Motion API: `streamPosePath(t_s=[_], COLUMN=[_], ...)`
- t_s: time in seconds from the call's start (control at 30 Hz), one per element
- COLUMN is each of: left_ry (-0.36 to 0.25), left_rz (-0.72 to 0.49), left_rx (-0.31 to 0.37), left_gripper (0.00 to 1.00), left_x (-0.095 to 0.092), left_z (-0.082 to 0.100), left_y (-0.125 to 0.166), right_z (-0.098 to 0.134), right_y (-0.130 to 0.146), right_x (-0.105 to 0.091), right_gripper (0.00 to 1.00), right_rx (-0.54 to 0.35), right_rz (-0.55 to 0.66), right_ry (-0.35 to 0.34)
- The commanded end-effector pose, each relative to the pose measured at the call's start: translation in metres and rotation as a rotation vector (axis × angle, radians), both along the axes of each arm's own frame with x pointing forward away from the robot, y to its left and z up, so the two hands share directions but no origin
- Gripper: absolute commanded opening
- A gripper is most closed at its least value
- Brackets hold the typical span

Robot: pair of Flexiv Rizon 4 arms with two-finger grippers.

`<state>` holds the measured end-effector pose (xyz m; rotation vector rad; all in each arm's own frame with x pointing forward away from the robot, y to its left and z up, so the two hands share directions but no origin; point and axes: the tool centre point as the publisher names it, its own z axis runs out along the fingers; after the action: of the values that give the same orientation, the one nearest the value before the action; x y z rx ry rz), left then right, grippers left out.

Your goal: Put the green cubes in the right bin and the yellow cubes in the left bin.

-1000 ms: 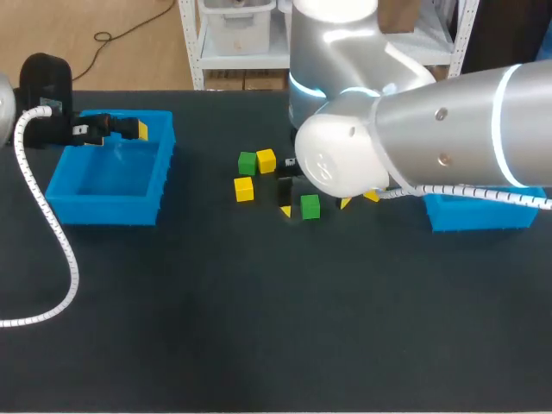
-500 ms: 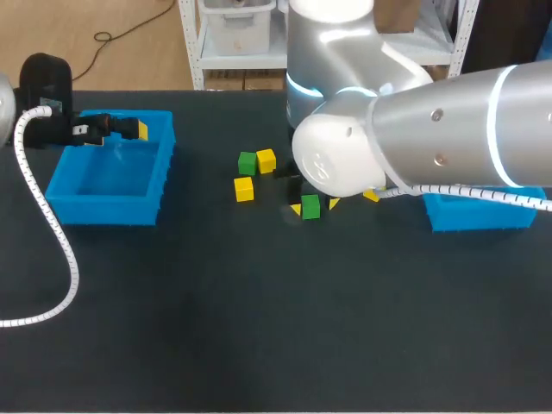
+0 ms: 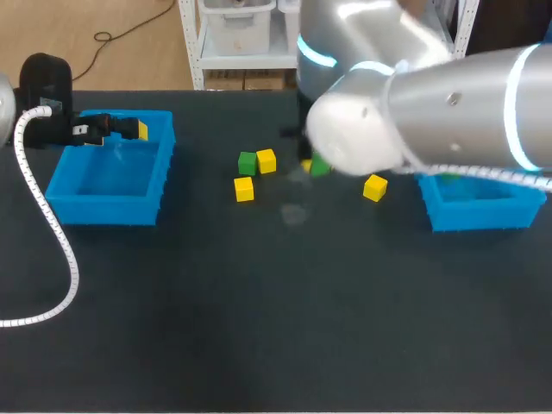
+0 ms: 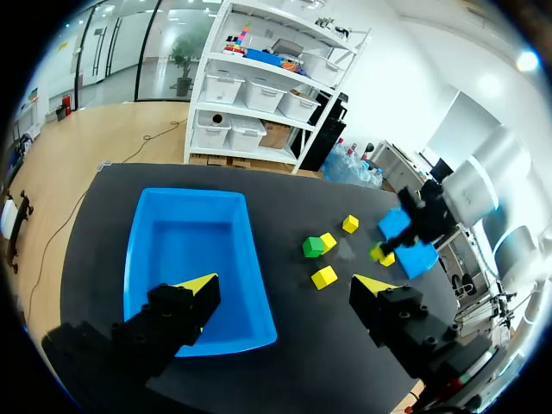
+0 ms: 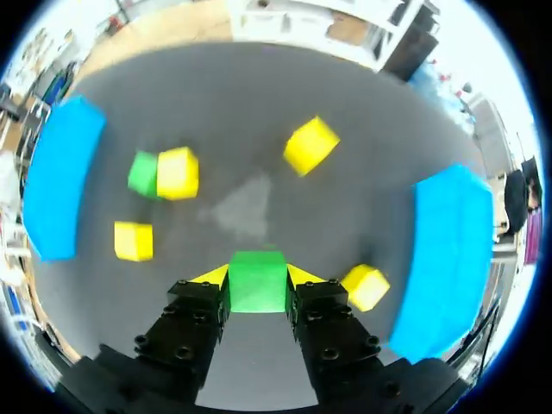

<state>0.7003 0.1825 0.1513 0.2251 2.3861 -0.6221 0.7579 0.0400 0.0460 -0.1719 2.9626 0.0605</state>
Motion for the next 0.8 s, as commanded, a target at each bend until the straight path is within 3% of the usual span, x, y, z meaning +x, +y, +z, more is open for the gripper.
streamPosePath(t_s=[0.03,0.2,0.37,0.7,0.73,0.77,0.8], left_ry=[-0.007,-0.007,-0.007,-0.007,-0.007,-0.007,-0.007], left_rz=[-0.006,-0.006,-0.006,-0.006,-0.006,-0.006,-0.006], left_rx=[-0.01,-0.01,-0.01,-0.01,-0.01,-0.01,-0.01], left_gripper=[1.0,1.0,1.0,1.0,1.0,1.0,1.0], left_x=[0.0,0.0,0.0,0.0,0.0,0.0,0.0], left_z=[-0.002,-0.002,-0.002,-0.002,-0.002,-0.002,-0.002], left_y=[0.002,0.002,0.002,0.002,0.002,0.002,0.002], right_z=[0.048,0.079,0.084,0.056,0.053,0.05,0.049], right_y=[-0.067,-0.143,-0.2,-0.251,-0.252,-0.253,-0.253], right_x=[0.003,0.019,0.014,-0.014,-0.015,-0.016,-0.016], right_gripper=[0.0,0.0,0.0,0.0,0.15,0.75,1.0], right_rx=[0.071,0.101,0.115,0.065,0.058,0.058,0.059], right_rz=[-0.12,-0.31,-0.463,-0.589,-0.594,-0.594,-0.592], right_ry=[-0.144,-0.229,-0.246,-0.182,-0.171,-0.166,-0.162])
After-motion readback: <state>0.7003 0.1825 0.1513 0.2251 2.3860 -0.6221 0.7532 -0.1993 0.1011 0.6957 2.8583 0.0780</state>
